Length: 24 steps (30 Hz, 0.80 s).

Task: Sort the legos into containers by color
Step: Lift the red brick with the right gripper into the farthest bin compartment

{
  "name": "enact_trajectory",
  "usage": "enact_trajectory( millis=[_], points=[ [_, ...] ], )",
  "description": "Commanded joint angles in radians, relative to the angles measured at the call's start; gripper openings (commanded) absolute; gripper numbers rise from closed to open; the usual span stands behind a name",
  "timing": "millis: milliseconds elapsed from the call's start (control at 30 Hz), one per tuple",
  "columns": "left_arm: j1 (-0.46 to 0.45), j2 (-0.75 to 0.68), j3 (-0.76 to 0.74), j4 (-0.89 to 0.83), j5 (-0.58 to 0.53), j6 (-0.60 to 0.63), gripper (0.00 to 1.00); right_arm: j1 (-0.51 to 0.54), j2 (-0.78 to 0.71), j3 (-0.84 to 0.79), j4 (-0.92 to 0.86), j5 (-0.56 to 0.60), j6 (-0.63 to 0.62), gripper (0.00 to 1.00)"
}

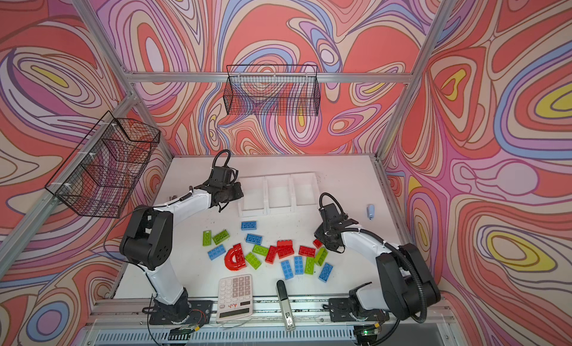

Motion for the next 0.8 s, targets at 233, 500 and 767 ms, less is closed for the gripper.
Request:
enact_trajectory(
  millis=[233, 500, 767],
  points=[
    [0.002, 0.026, -0.002, -0.007, 0.004, 0.037, 0.12, 0.008, 0.003, 0.141, -0.062, 0.052, -0.040, 0.34],
    [0.001, 0.018, -0.011, 0.001, 0.016, 0.067, 0.11, 0.008, 0.127, 0.447, -0.108, 0.107, -0.187, 0.31],
    [0.000, 0.018, -0.007, 0.000, 0.031, 0.078, 0.11, 0.007, 0.431, 0.762, -0.076, 0.111, -0.408, 0.32]
  ],
)
